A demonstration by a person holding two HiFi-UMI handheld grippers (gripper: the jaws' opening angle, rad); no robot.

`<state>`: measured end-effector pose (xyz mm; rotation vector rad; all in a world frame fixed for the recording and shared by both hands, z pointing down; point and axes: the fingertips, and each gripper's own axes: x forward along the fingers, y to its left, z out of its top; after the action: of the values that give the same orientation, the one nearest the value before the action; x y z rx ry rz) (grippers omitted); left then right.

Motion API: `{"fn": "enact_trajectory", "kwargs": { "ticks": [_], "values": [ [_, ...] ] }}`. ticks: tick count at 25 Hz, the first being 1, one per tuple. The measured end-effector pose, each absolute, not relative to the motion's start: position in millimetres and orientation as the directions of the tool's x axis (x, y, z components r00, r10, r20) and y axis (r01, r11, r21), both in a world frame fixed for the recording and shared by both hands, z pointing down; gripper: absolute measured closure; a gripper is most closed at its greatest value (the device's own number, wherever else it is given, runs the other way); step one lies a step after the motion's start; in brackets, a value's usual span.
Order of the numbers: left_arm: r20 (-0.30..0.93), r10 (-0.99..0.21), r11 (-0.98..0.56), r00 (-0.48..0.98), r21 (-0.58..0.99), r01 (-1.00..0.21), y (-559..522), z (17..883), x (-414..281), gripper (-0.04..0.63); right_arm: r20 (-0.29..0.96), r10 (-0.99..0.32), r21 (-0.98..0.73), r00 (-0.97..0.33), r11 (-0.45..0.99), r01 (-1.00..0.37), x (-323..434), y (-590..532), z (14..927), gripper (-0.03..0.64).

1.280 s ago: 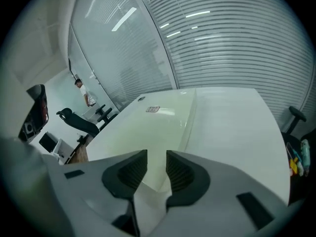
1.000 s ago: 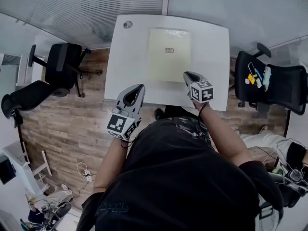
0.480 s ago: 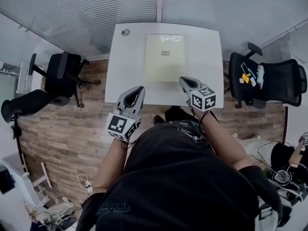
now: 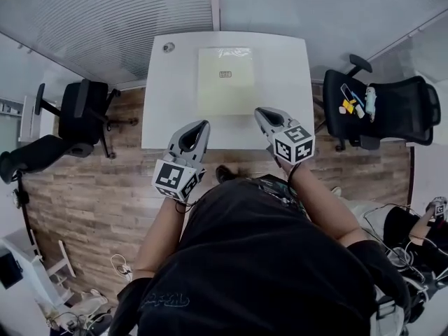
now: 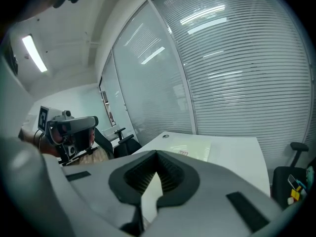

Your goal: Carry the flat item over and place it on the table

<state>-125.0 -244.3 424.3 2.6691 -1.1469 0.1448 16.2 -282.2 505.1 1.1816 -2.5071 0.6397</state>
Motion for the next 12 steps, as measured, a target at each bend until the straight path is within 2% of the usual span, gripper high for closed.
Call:
{"fn": "enact_trajectory", "kwargs": {
  "ticks": [12],
  "values": [
    [0.191, -0.701, -0.664, 0.687, 0.175, -0.727, -220.1, 412.8, -52.6, 0.581, 0.420, -0.635, -0.252, -0.649, 0.605, -0.755, 67.0, -237.4, 483.8, 0.595]
  ]
}}
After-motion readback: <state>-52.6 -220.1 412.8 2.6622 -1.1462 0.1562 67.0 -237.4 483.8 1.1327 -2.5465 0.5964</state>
